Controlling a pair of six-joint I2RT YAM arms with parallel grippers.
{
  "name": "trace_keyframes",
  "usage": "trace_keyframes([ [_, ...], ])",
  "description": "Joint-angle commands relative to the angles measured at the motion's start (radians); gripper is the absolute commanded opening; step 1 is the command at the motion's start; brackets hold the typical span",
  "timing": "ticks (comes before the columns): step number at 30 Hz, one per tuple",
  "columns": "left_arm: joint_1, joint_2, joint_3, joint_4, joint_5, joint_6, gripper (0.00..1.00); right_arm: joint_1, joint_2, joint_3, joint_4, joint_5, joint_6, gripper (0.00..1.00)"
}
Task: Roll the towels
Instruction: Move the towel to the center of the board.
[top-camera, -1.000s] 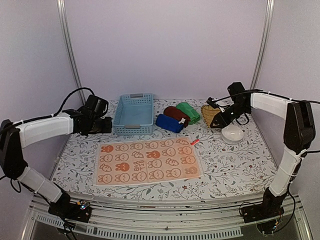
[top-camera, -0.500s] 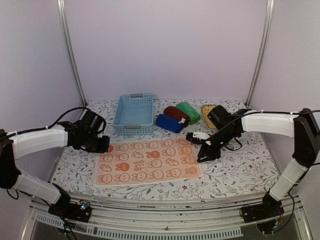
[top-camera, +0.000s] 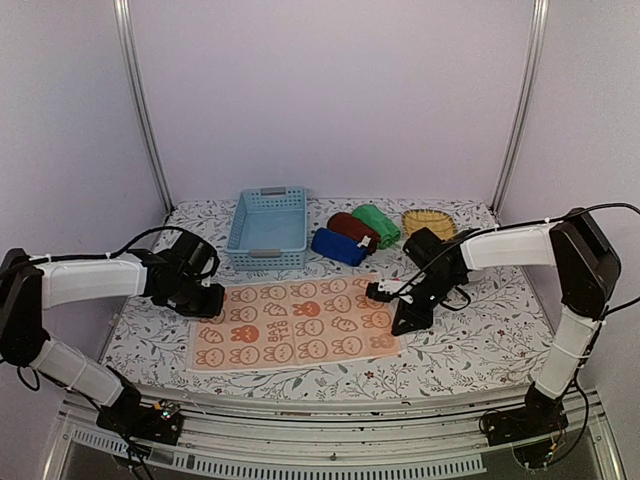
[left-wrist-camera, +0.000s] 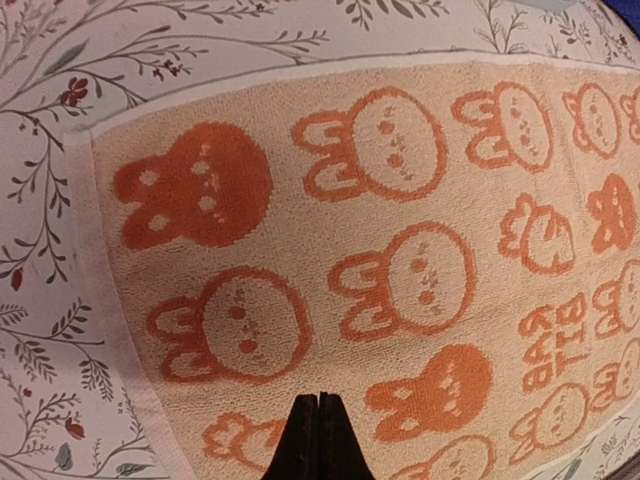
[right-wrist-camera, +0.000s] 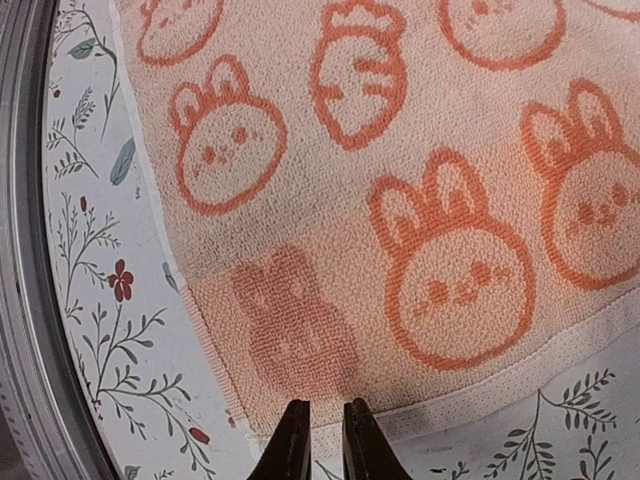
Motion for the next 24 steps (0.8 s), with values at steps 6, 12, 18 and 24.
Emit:
trace_keyframes([
  [6,-0.005,0.031,0.006,0.012,-0.006,0.03,0.0,0.013,-0.006,-0.117,-0.049,0.13,-0.063,0.14],
  [12,-0.005,0.033,0.006,0.018,0.012,0.037,0.0,0.014,-0.073,-0.205,-0.131,0.193,-0.081,0.13],
  [18,-0.005,0.0,0.006,0.023,-0.006,0.059,0.0,0.014,-0.219,-0.274,-0.266,0.175,-0.156,0.16],
  [24,-0.005,0.009,0.042,0.069,0.013,0.086,0.0,-0.025,-0.297,-0.088,-0.357,-0.001,-0.205,0.28],
])
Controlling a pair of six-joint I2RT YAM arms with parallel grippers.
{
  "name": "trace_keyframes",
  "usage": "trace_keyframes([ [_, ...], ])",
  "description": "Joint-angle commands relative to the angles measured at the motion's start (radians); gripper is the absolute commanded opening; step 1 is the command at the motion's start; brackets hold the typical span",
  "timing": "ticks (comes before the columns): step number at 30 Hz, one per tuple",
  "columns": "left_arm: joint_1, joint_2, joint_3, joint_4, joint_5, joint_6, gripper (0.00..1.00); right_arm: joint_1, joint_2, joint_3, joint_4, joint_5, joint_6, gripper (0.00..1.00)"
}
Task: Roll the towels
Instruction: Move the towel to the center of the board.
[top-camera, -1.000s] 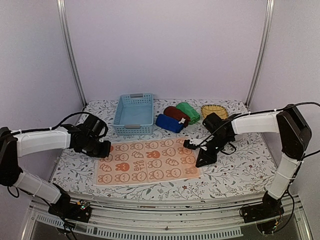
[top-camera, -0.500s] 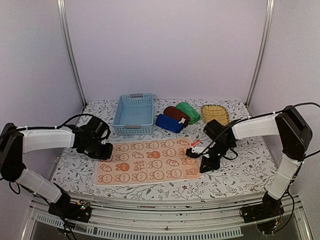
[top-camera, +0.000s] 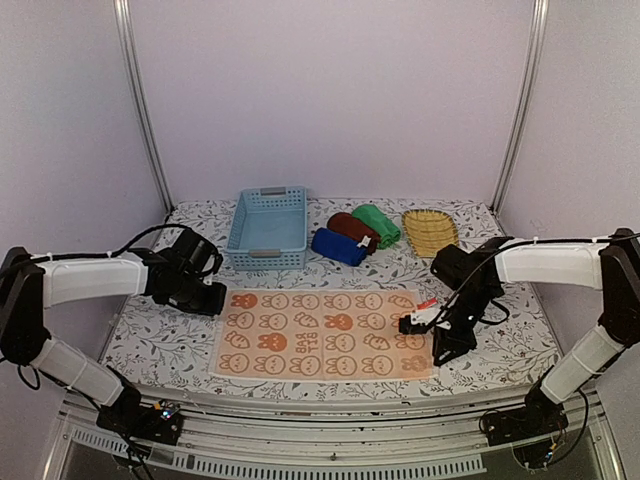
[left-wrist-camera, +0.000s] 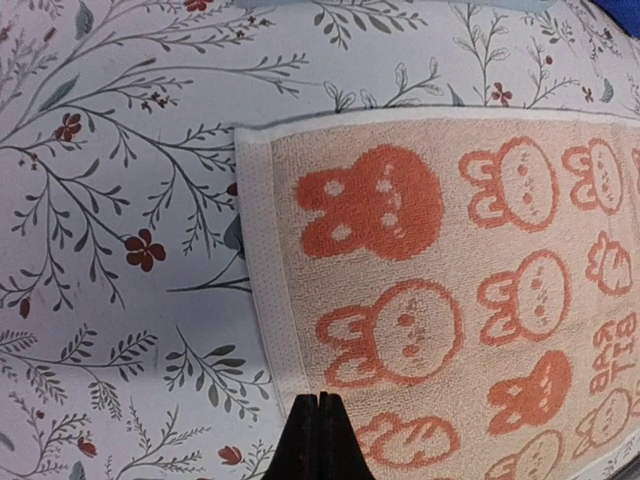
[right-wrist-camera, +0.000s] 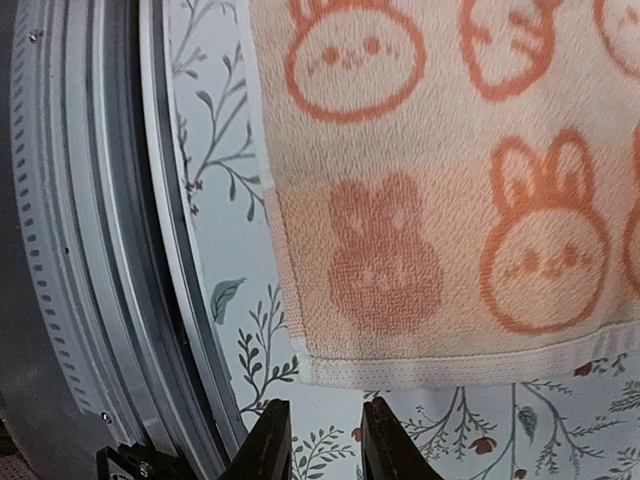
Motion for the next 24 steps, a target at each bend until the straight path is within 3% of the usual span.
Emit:
trace_keyframes([
  [1,-0.004,-0.002,0.046,0.062,0.013,0.034,0.0,-0.051,-0.029,0.196,-0.058,-0.133,-0.023,0.29],
  [6,0.009,0.052,0.068,0.187,0.016,0.051,0.0,-0.167,0.15,0.364,0.099,-0.12,0.148,0.25],
  [12,0.041,0.204,0.16,0.213,0.033,0.081,0.0,-0.179,0.307,0.458,0.193,0.021,0.311,0.2],
  [24,0.072,0.352,0.178,0.271,0.056,0.081,0.0,-0.182,0.443,0.439,0.281,0.195,0.324,0.16],
])
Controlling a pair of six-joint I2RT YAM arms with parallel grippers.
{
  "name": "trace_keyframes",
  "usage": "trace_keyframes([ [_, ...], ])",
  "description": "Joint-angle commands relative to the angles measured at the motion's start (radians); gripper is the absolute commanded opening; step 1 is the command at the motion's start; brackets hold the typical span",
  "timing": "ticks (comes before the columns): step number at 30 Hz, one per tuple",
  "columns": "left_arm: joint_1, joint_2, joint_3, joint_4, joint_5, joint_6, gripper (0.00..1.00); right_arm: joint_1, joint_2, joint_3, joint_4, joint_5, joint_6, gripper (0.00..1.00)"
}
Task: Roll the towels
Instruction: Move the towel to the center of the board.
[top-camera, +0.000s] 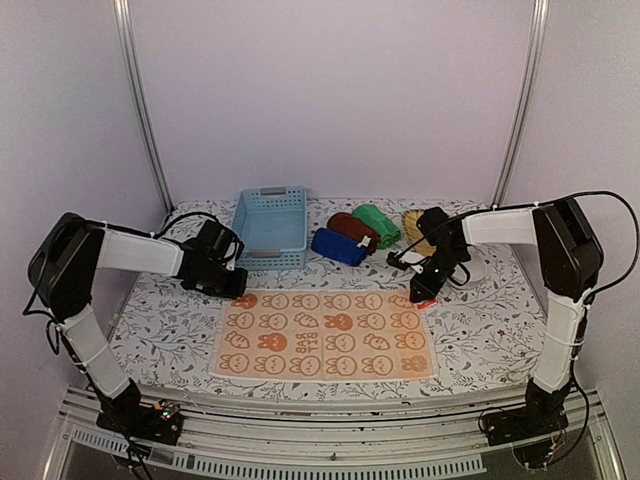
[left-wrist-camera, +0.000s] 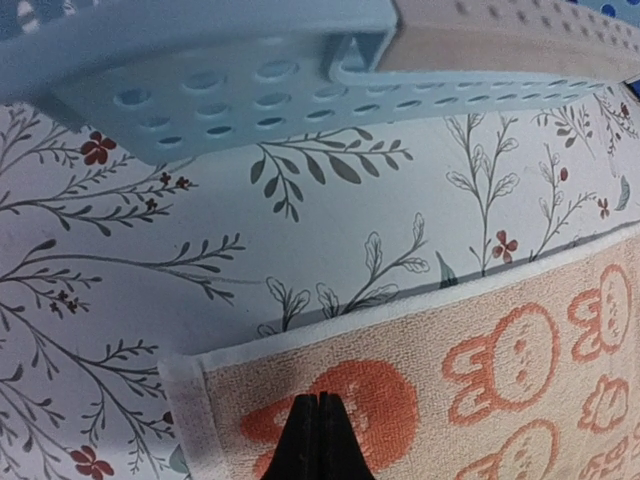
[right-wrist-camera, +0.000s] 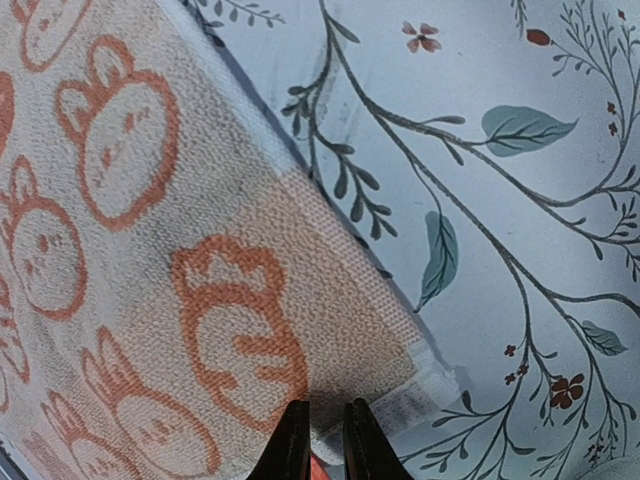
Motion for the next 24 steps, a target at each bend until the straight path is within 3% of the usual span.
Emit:
trace_keyframes([
  [1,0.021,0.025,0.008,0.012,-0.013,0.01,0.0,-0.002,0.045,0.003,0.056,0.096,0.019,0.16],
  [13,0.055,0.06,0.019,-0.032,-0.099,-0.017,0.0,-0.018,0.094,0.013,0.104,0.171,0.0,0.18],
  [22,0.054,-0.107,0.025,0.01,-0.023,0.012,0.0,-0.021,-0.017,0.109,0.007,-0.02,-0.002,0.3],
  [24,0.058,-0.15,0.019,0.006,-0.049,0.017,0.1,-0.031,-0.023,0.145,-0.015,-0.039,0.006,0.31],
])
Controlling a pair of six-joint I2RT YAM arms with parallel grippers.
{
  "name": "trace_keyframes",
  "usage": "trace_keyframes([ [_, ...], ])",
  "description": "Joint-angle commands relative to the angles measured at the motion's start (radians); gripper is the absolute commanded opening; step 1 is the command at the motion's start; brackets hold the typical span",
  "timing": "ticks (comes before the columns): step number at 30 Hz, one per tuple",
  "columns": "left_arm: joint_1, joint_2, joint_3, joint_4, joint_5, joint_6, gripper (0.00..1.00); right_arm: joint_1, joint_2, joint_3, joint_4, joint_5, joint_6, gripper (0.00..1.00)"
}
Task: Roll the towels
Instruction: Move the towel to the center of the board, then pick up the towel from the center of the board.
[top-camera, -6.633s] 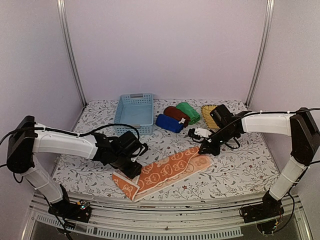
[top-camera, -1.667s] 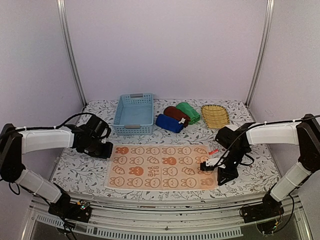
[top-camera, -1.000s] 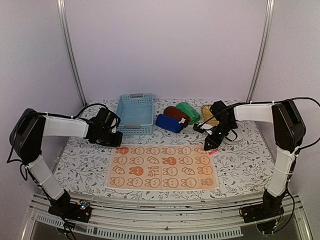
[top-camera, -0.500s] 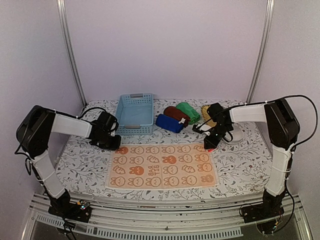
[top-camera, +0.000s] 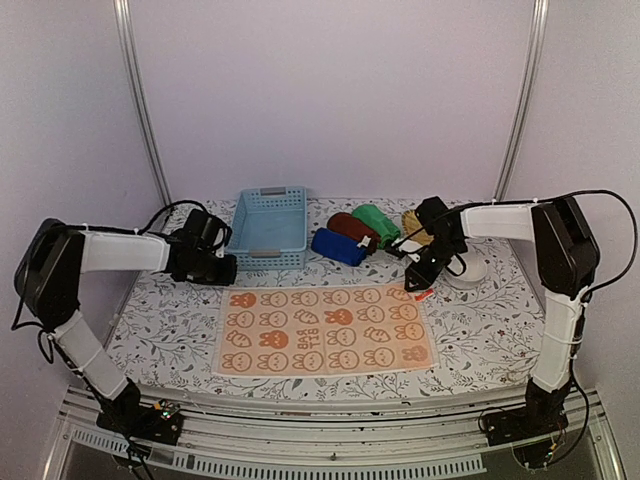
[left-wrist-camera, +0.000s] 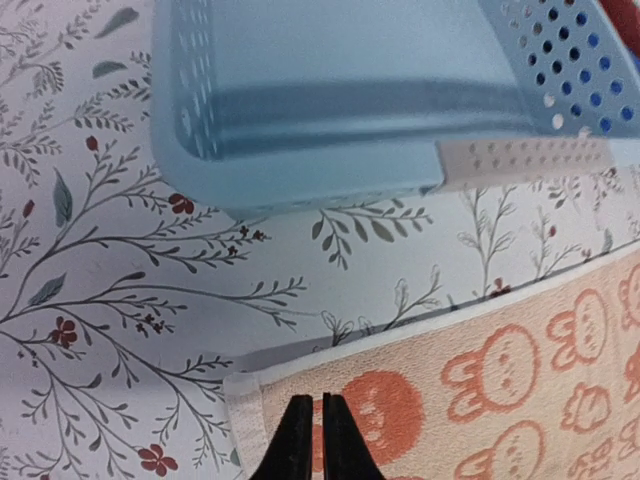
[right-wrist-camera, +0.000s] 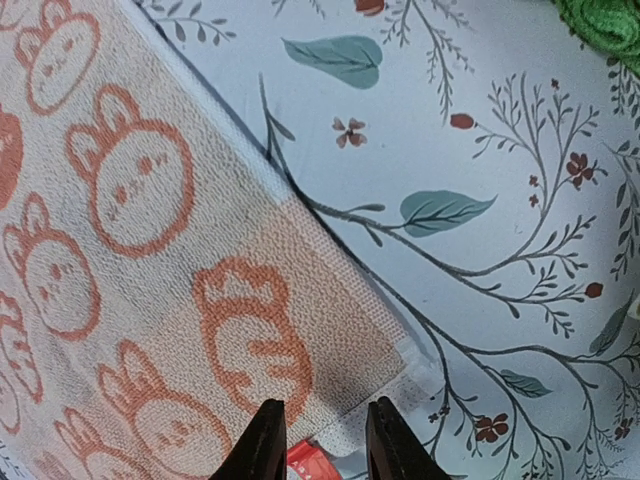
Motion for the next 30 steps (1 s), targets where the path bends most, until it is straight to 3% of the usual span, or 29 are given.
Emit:
trace_keyframes([
  [1,0.018,-0.12,0.01,0.014,-0.011,0.028,0.14,-0.027,-0.058,0.098,-0.067,-0.083,0.014,0.32],
  [7,0.069,-0.15,-0.037,0.027,0.038,0.031,0.46,-0.093,0.028,0.195,-0.107,-0.091,0.031,0.33],
  [14,0.082,-0.157,-0.09,0.082,0.105,-0.001,0.69,-0.099,0.085,0.222,-0.156,-0.089,-0.001,0.32],
  [16,0.082,-0.153,-0.095,0.086,0.104,-0.007,0.7,-0.1,0.091,0.218,-0.161,-0.088,-0.006,0.32],
  [20,0.084,-0.149,-0.107,0.099,0.113,-0.018,0.59,-0.099,0.106,0.223,-0.17,-0.095,-0.007,0.32],
  [30,0.083,-0.138,-0.103,0.107,0.163,-0.016,0.58,-0.1,0.155,0.251,-0.185,-0.109,0.001,0.34],
])
